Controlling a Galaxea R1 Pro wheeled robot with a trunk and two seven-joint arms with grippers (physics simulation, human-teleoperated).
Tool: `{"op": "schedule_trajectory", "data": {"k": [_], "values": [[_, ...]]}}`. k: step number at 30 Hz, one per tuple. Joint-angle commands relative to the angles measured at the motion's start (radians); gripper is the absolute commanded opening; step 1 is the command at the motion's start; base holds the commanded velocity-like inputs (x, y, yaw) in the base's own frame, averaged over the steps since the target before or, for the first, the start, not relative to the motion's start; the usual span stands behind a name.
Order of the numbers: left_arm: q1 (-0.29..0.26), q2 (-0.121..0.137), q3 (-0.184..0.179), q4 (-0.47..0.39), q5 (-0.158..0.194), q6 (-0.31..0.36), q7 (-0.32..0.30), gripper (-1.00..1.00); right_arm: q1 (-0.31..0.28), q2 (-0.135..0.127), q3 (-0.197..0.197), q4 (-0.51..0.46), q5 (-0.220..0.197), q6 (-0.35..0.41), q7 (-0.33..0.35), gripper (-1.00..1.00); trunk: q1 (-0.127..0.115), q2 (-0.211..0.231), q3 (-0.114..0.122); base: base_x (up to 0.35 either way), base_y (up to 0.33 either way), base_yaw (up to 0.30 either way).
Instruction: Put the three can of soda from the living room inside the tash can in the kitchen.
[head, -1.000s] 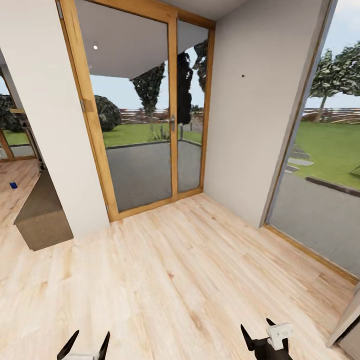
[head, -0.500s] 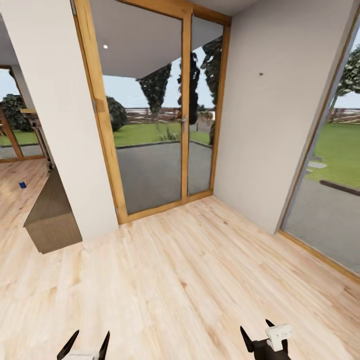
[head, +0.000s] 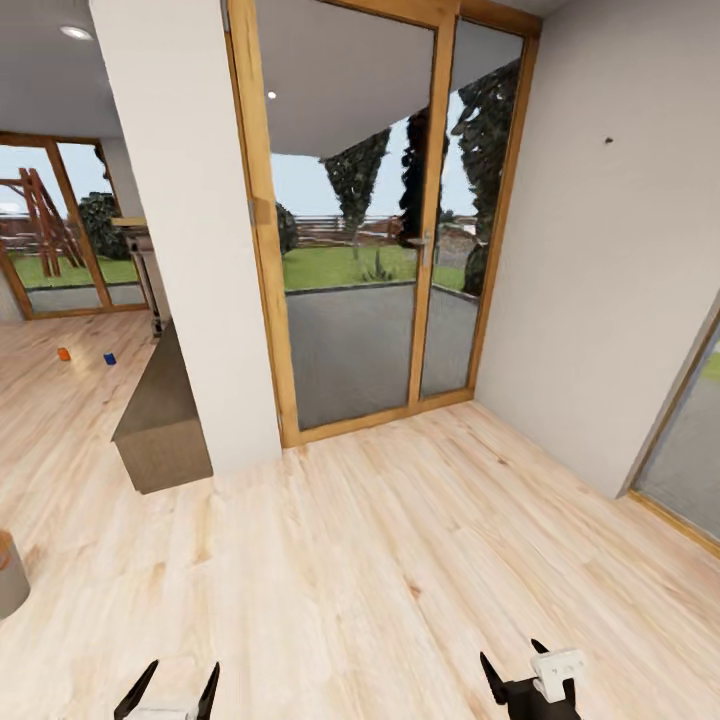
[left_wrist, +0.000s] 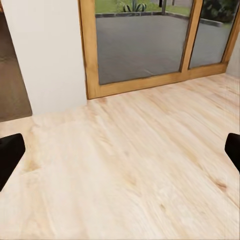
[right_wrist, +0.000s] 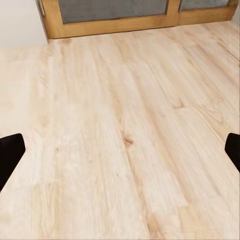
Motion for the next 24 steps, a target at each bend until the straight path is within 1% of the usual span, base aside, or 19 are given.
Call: {"op": "schedule_trajectory", "data": {"k": [1, 8, 24], "values": [[0.0, 0.0, 0.0, 0.0, 0.0, 0.0, 0.0, 1.0, 0.0, 0.0, 0.0, 0.0, 0.0, 0.0, 0.0, 1.0, 0.0, 0.0, 0.0, 0.157, 0.182, 0.257], [0.0, 0.0, 0.0, 0.0, 0.0, 0.0, 0.0, 1.0, 0.0, 0.0, 0.0, 0.0, 0.0, 0.0, 0.0, 1.0, 0.0, 0.0, 0.0, 0.116, 0.181, 0.257], [0.0, 0.0, 0.0, -0.002, 0.0, 0.0, 0.0, 1.0, 0.001, 0.0, 0.0, 0.0, 0.0, 0.0, 0.0, 1.0, 0.0, 0.0, 0.0, 0.082, 0.181, 0.257]]}}
